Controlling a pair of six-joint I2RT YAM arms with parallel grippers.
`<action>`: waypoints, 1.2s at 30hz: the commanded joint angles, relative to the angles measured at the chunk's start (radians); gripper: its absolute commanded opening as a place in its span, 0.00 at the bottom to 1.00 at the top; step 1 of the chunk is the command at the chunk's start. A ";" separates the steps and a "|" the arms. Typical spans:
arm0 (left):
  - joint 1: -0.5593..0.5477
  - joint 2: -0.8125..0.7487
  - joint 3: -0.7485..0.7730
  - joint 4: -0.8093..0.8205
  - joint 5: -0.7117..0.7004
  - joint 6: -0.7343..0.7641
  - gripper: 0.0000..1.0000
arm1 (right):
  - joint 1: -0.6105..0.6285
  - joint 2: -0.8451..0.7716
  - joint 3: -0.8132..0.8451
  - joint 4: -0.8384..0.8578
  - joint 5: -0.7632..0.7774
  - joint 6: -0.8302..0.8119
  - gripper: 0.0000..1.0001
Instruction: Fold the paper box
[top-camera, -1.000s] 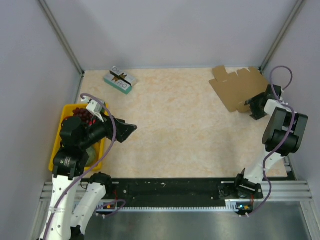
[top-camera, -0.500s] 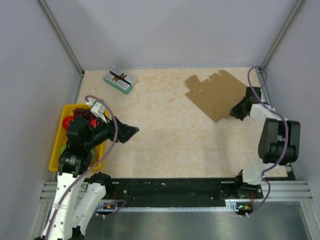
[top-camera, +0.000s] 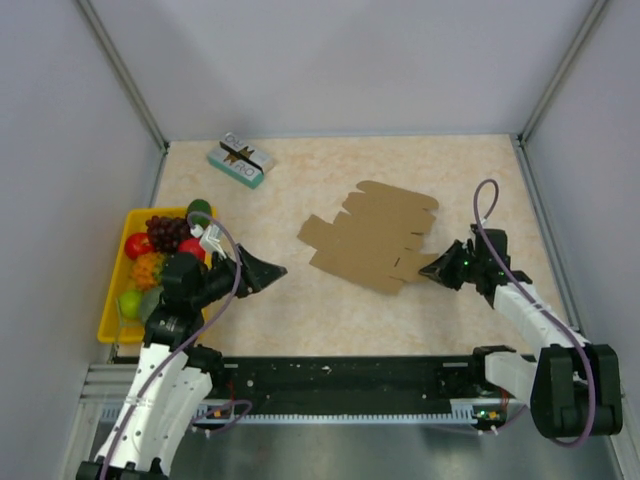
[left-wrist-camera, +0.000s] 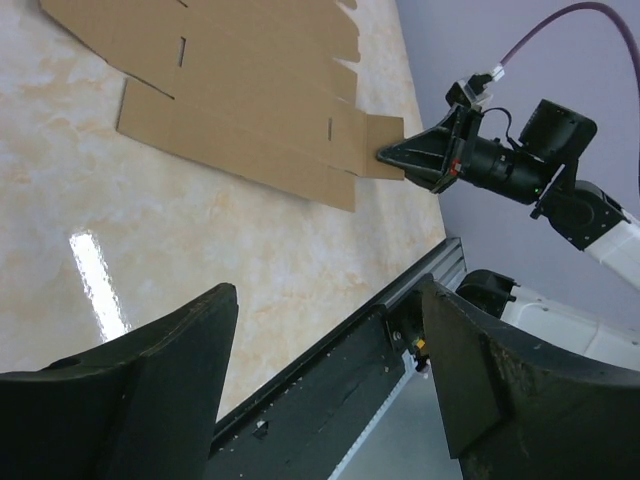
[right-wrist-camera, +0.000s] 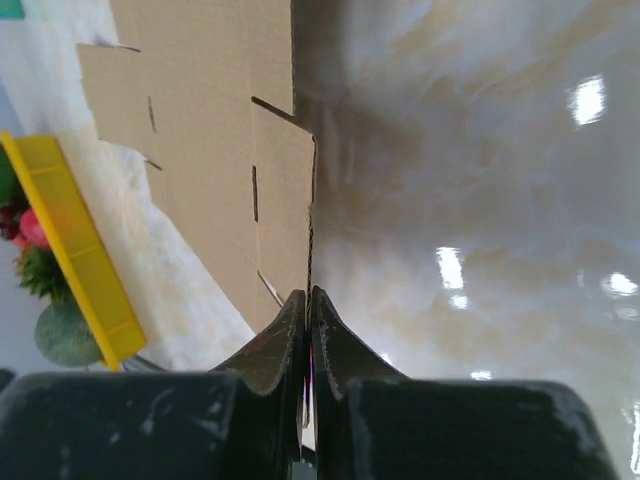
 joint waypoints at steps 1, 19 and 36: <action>-0.039 0.033 -0.088 0.186 -0.004 -0.132 0.78 | 0.002 -0.062 -0.033 0.092 -0.157 -0.006 0.00; -0.463 0.390 -0.213 0.651 -0.356 -0.445 0.79 | 0.002 -0.183 -0.228 0.293 -0.258 0.215 0.00; -0.659 0.772 -0.277 1.239 -0.574 -0.778 0.91 | 0.002 -0.267 -0.254 0.268 -0.254 0.255 0.00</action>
